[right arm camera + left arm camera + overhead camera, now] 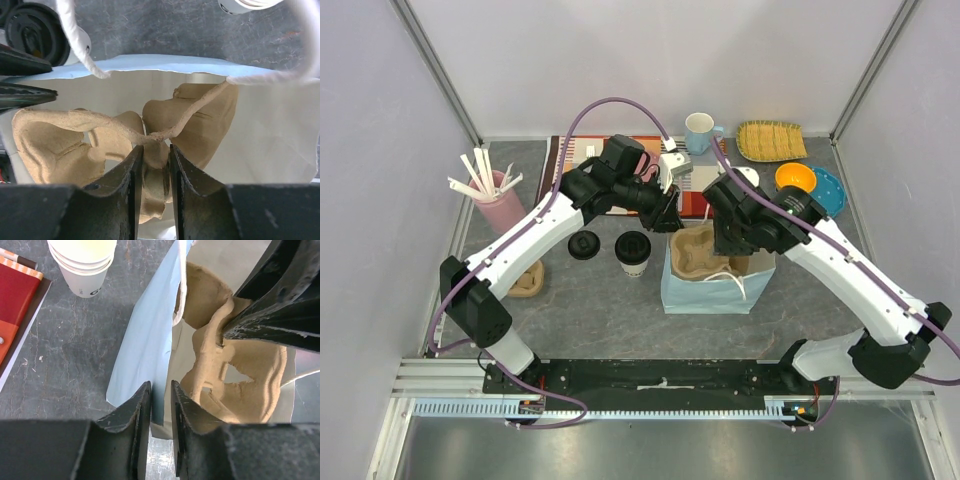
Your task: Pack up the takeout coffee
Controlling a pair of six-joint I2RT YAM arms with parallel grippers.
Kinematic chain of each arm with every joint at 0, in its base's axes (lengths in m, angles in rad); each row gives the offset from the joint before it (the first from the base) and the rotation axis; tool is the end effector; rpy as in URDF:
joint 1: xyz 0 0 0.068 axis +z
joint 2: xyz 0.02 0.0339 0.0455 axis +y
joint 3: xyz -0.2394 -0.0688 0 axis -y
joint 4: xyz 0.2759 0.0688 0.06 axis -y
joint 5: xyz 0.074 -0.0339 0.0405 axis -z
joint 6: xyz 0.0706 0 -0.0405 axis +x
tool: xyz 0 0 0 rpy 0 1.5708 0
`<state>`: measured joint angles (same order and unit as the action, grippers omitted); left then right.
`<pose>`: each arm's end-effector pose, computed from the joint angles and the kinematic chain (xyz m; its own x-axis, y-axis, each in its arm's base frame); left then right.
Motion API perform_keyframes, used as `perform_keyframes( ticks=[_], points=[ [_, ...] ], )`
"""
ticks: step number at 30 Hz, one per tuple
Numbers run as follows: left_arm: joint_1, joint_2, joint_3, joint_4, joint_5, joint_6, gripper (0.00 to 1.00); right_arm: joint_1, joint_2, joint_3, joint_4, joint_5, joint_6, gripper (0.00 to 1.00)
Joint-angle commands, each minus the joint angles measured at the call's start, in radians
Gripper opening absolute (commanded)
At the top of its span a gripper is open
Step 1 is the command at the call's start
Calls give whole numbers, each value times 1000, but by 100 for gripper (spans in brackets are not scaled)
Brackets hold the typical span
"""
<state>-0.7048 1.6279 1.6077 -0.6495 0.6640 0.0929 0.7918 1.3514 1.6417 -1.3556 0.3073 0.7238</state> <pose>0.2859 -0.3003 0.3265 -0.3893 0.4271 -0.8161 0.9184 0.2483 -0.3082 0.2144 0.1867 0.3600 -0.8416 0.0460 -0.5381 -0.0240 0.9922 0.1224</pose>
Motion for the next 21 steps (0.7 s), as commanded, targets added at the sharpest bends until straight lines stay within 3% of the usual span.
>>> perform_keyframes(
  ticks=[1, 7, 12, 21],
  points=[
    [-5, -30, 6, 13, 28, 39, 26, -2, 15, -31, -103, 9, -17, 34],
    [-5, -23, 11, 13, 43, 36, 19, 1, 48, -94, -96, 42, -18, 38],
    [-5, -17, 9, 20, 42, 7, 15, 6, 26, -198, 25, 50, 12, 43],
    [-7, -5, 5, 36, 45, -13, 14, 57, 51, -295, 167, 76, 74, 42]
  ],
)
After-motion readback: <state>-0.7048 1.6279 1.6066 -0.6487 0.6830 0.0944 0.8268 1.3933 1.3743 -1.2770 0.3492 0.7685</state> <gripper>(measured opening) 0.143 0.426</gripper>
